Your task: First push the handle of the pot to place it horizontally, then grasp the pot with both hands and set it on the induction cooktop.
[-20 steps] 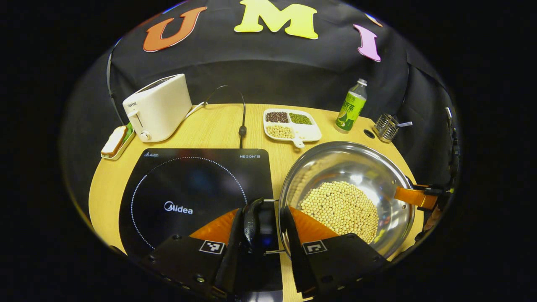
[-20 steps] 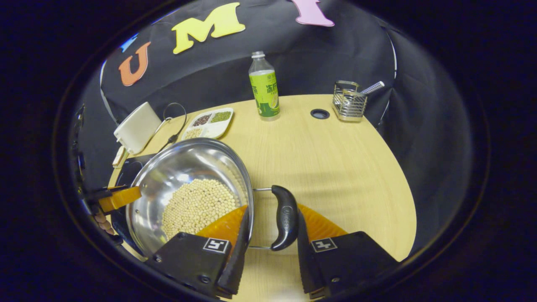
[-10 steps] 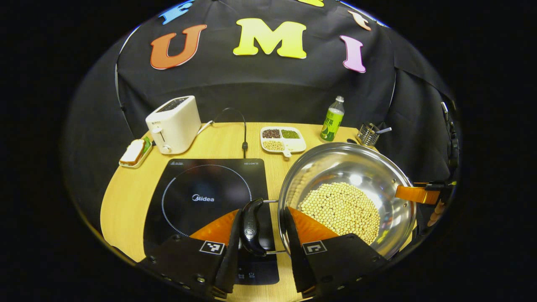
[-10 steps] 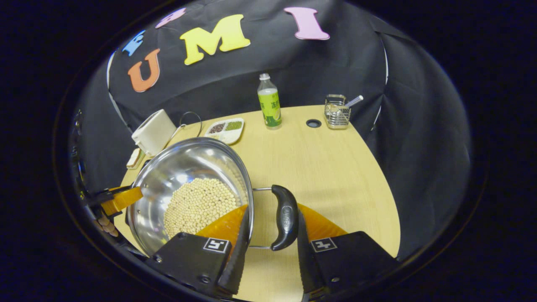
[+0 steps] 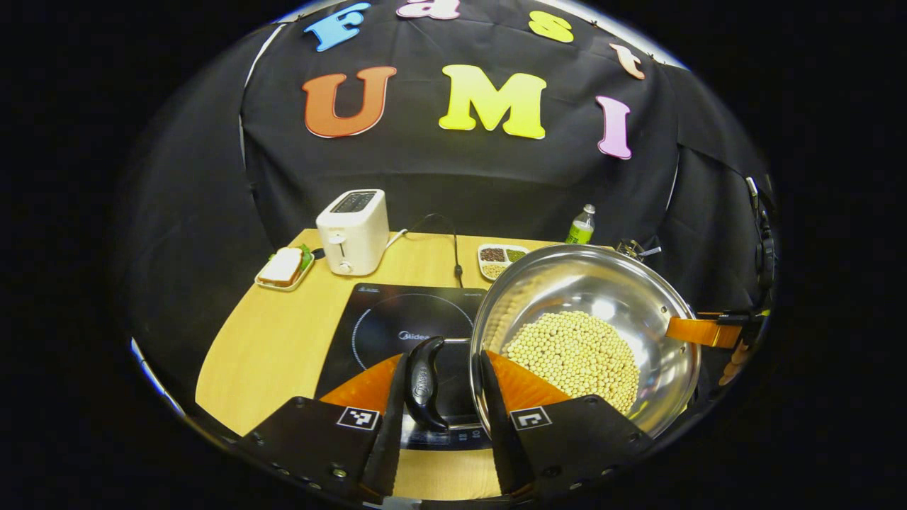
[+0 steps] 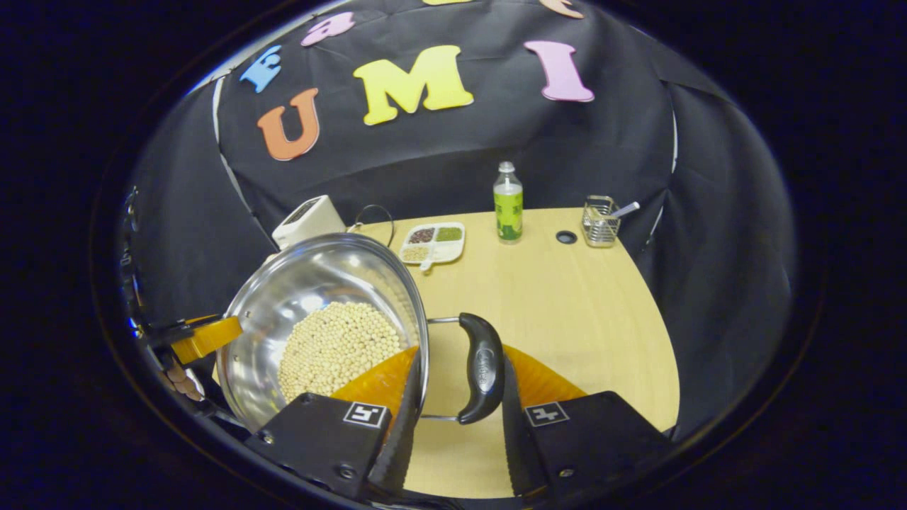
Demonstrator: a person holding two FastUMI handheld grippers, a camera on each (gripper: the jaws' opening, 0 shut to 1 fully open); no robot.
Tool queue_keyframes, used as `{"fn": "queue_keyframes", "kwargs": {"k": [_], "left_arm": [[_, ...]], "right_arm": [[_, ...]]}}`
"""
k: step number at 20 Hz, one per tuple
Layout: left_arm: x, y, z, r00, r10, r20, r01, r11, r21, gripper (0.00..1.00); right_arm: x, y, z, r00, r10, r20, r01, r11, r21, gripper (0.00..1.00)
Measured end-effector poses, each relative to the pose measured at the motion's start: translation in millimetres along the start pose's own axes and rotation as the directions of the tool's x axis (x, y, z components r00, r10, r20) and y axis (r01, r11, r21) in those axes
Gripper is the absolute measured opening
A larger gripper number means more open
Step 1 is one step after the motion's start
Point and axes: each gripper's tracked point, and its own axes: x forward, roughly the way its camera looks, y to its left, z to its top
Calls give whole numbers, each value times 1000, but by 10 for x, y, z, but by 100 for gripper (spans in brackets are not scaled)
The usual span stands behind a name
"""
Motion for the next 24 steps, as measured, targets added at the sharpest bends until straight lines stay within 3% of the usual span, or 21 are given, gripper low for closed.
{"fn": "queue_keyframes", "kwargs": {"k": [9, 16, 24], "left_arm": [[204, 803, -4, 997, 78, -16, -79, 996, -50, 52], [699, 1175, -175, 991, 99, -86, -106, 991, -77, 52], [1063, 1430, -113, 985, 121, -123, -132, 987, -88, 52]], "right_arm": [[543, 810, 21, 997, 67, -31, -68, 997, -31, 57], [1220, 1064, -14, 990, 95, -108, -98, 995, -19, 55], [1666, 1269, 158, 987, 135, -85, -138, 990, -34, 55]]}}
